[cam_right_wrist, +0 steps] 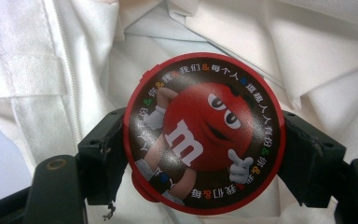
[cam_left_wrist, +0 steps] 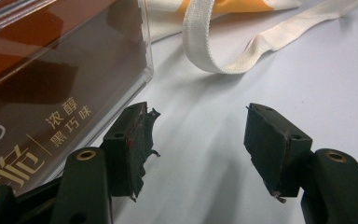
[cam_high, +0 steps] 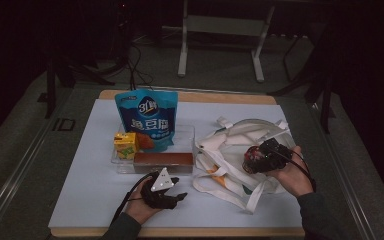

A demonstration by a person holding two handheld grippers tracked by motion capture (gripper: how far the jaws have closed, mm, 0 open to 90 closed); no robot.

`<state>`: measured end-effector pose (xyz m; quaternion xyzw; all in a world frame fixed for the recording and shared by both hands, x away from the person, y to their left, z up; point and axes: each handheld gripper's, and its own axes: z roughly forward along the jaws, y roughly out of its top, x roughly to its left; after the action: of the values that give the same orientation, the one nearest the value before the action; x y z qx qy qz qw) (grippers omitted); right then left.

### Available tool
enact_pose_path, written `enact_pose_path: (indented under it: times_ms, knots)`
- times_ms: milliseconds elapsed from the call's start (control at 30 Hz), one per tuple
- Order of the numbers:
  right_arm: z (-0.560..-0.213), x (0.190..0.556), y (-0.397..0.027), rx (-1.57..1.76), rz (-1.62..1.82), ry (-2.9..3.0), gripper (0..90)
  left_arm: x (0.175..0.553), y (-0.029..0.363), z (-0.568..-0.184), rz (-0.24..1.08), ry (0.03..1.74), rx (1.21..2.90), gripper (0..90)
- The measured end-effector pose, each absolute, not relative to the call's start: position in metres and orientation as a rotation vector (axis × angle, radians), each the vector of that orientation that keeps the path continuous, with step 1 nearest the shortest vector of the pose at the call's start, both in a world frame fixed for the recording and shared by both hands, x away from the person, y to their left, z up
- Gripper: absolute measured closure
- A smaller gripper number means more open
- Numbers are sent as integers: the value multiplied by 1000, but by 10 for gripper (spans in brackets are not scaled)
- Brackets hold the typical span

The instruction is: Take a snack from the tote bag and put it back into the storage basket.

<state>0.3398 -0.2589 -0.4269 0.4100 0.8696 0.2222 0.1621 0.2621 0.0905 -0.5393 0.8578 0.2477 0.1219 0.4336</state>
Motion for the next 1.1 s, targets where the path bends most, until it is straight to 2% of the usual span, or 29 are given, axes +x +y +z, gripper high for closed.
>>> enact_pose_path:
  times_ms: [1100]
  knots:
    - [-416,338,-237,1095,652,2518,253,262,90,-539,303,614,2140,407]
